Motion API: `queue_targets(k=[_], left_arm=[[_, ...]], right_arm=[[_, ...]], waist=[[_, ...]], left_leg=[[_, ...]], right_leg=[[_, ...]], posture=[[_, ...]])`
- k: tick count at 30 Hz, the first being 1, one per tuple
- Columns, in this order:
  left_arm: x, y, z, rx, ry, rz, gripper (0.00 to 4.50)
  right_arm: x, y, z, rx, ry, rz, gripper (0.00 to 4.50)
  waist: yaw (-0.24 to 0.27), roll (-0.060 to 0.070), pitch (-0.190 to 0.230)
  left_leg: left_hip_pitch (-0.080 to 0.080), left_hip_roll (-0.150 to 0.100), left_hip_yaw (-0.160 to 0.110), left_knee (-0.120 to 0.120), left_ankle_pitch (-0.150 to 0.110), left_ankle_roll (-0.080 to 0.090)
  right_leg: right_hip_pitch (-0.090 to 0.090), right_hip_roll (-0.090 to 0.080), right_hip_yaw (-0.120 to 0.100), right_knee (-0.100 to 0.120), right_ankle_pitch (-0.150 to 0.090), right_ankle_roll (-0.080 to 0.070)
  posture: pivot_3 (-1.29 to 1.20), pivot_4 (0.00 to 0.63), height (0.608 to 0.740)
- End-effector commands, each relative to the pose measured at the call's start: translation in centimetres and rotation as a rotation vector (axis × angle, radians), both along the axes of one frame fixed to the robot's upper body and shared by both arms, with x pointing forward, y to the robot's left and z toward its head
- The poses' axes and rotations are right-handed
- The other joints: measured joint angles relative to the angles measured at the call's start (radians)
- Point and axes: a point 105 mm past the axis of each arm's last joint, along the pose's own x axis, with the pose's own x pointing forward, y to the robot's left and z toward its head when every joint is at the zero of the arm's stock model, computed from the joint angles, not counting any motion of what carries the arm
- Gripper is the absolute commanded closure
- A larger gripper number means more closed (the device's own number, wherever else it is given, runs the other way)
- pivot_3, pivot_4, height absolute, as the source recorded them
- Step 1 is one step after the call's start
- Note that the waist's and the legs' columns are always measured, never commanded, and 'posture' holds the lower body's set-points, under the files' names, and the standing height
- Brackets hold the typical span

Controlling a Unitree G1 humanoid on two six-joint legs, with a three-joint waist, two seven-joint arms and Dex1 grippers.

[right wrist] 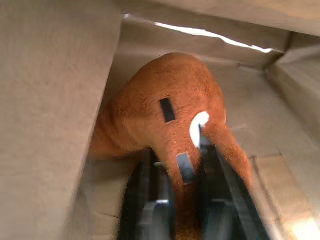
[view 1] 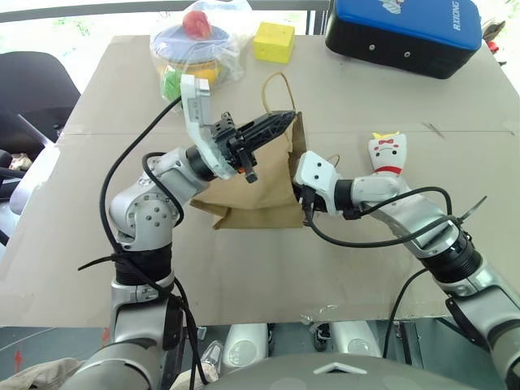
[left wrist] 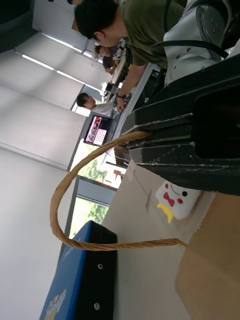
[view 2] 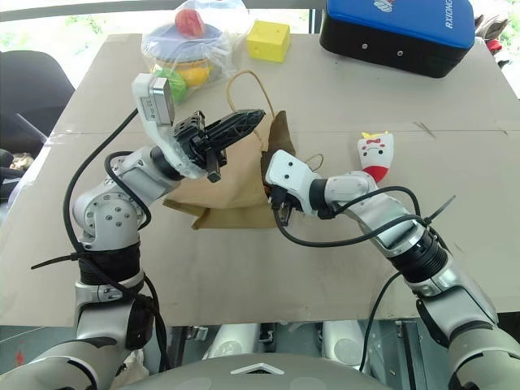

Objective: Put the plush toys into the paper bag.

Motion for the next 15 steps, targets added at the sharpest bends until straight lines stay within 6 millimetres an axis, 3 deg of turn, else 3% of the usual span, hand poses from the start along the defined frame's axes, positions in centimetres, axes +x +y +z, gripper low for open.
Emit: queue_targets(k=[1, 4, 6, 11, 15], left_arm=[[-0.9, -0.1, 0.6, 0.028, -0.074, -0.017, 4.5], [-0.8, 0.1, 0.1, 0.097, -0.11, -0.009, 4.5], [-0.6, 0.4, -0.3, 0.139, -0.134, 0.013, 4.5], [0.4, 2.2, -1.0, 0.208, -0.166, 0.065, 4.5], [1.0, 2.7, -1.5, 0.24, -0.189, 0.091, 4.5]], right_arm=[[-0.5, 0.0, 1.7, 0.037, -0.083, 0.062, 2.0], [-0.4, -1.1, 2.2, 0.022, -0.156, 0.039, 0.6], [-0.4, -2.3, 2.7, 0.027, -0.18, -0.003, 0.6], [-0.8, -6.2, 6.5, 0.155, -0.208, -0.212, 0.6], [-1.4, -8.9, 8.4, 0.248, -0.103, -0.353, 0.6]], waist=[[0.0, 0.0, 0.0], [0.003, 0.0, 0.0], [0.003, 0.0, 0.0], [0.005, 0.0, 0.0], [0.006, 0.0, 0.0]], left_leg=[[0.0, 0.0, 0.0, 0.0, 0.0, 0.0], [0.0, 0.0, 0.0, 0.0, 0.0, 0.0], [0.0, 0.0, 0.0, 0.0, 0.0, 0.0], [0.0, 0.0, 0.0, 0.0, 0.0, 0.0], [0.0, 0.0, 0.0, 0.0, 0.0, 0.0]], right_leg=[[0.0, 0.0, 0.0, 0.0, 0.0, 0.0], [0.0, 0.0, 0.0, 0.0, 0.0, 0.0], [0.0, -0.001, 0.0, 0.0, 0.0, 0.0], [0.0, -0.001, -0.001, 0.0, 0.0, 0.0], [0.0, -0.001, -0.001, 0.001, 0.0, 0.0]], posture=[[0.0, 0.15, 0.733], [0.0, 0.15, 0.733], [0.0, 0.15, 0.733], [0.0, 0.15, 0.733], [0.0, 0.15, 0.733]])
